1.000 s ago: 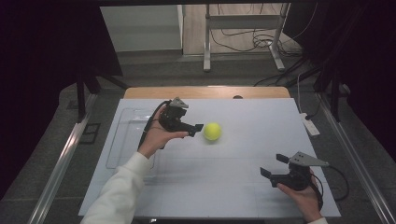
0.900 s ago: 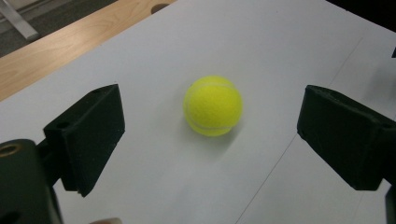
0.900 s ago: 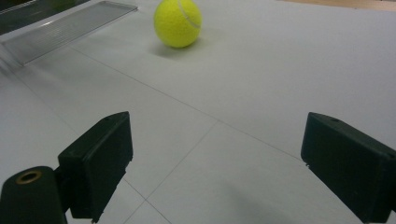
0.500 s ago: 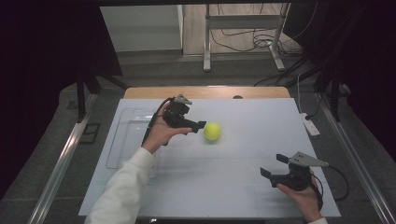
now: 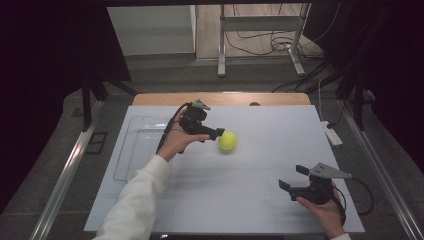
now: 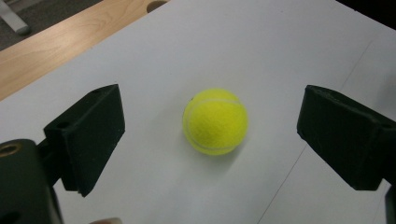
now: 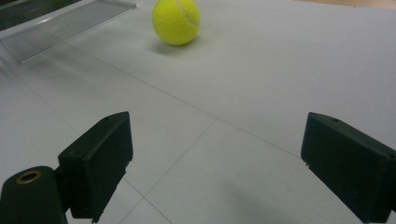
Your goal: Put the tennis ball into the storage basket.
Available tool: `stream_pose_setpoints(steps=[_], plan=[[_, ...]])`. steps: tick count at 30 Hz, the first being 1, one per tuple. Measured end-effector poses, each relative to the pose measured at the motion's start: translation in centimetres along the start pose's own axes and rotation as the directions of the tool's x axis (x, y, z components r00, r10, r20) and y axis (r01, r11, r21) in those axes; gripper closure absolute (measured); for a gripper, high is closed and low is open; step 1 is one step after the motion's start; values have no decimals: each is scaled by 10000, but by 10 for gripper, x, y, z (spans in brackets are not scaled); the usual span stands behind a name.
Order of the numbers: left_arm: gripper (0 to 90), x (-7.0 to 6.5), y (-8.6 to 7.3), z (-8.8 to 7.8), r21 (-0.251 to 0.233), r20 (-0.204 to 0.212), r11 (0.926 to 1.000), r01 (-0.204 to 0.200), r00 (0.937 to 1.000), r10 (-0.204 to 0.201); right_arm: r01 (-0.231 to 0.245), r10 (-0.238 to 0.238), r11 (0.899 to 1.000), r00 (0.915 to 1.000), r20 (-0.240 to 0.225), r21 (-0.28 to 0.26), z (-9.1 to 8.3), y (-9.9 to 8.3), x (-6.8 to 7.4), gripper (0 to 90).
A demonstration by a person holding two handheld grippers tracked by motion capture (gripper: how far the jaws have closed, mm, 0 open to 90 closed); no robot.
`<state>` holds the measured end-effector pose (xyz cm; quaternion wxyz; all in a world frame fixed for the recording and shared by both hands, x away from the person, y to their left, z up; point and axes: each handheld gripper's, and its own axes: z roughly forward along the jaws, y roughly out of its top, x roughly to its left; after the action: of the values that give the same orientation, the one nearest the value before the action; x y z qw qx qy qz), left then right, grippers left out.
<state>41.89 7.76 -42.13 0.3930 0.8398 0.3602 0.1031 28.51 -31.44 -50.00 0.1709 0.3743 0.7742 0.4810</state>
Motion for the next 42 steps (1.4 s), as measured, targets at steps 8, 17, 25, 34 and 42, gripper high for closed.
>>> stream_pose_setpoints(steps=[8, 17, 25, 34, 42], plan=[[84, 1, 4, 6, 97, 10, 9999, 37, 10000, -37, -13, 13, 10000, 10000, 3, 19, 0, 0, 0, 91], [83, 1, 9, 15, 244, 61, 9997, -28, 10000, 26, -31, 31, 10000, 10000, 5, 34, 1, -1, 0, 91], [82, 4, 8, 24, 487, 84, 9988, 32, 10000, -36, -57, 57, 10000, 10000, 12, 31, 0, -1, -1, 92], [82, 7, 8, 36, 737, 174, 9972, 89, 9998, -102, -51, 51, 10000, 10000, -11, 27, 0, -1, -1, 92], [83, 3, 12, 45, 960, 272, 9954, -69, 9996, 43, -55, 55, 10000, 10000, 5, 38, 1, -1, -1, 93]])
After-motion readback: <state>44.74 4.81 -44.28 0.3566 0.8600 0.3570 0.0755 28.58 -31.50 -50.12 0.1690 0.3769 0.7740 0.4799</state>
